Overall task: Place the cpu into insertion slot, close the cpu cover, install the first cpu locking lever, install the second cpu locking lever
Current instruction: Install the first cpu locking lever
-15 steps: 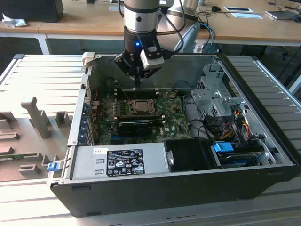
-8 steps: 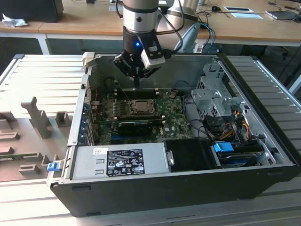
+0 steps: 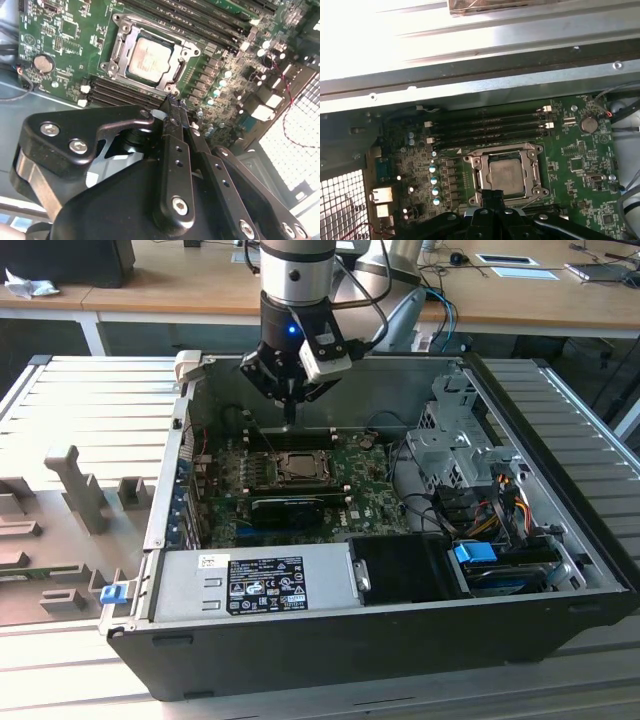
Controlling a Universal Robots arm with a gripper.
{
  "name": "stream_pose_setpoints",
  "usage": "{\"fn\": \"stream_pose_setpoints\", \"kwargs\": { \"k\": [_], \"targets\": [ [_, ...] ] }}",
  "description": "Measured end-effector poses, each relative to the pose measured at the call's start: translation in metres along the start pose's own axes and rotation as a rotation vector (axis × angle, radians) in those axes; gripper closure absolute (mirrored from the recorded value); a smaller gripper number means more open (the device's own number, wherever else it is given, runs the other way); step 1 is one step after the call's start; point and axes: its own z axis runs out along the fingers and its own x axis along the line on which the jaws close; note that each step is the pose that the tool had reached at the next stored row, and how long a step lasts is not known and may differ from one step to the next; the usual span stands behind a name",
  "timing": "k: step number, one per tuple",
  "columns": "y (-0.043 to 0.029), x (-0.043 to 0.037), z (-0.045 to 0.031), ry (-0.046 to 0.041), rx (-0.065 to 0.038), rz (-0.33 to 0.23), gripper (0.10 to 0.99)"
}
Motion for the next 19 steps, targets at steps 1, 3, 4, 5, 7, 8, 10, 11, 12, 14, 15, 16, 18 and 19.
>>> {"fn": "stream_pose_setpoints", "kwargs": {
  "k": [1,3,4,5,7,8,10,11,12,14,15,16,18,19],
  "targets": [
    [0.0,0.0,0.0,0.0008,0.0,-0.015,0.98],
    [0.0,0.0,0.0,0.0022,0.001,-0.045,0.98],
    [0.0,0.0,0.0,0.0032,0.002,-0.068,0.98],
    [0.0,0.0,0.0,0.0041,0.002,-0.086,0.98],
    [0.0,0.0,0.0,0.0052,0.002,-0.111,0.98],
    [0.0,0.0,0.0,0.0059,0.003,-0.124,0.98],
    [0.0,0.0,0.0,0.0072,0.003,-0.154,0.98],
    [0.0,0.0,0.0,0.0082,0.004,-0.175,0.98],
    [-0.0003,0.0028,0.0001,0.009,0.004,-0.22,0.98],
    [-0.0022,0.0147,0.0109,-0.0164,-0.007,-0.21,0.98],
    [-0.0024,0.0152,0.0142,-0.0163,-0.007,-0.21,0.98],
    [-0.0026,0.0156,0.016,-0.0162,-0.007,-0.21,0.98],
    [-0.0029,0.0174,0.0186,-0.017,-0.007,-0.196,0.98],
    [-0.003,0.0179,0.0195,-0.0177,-0.007,-0.183,0.98]
  ]
}}
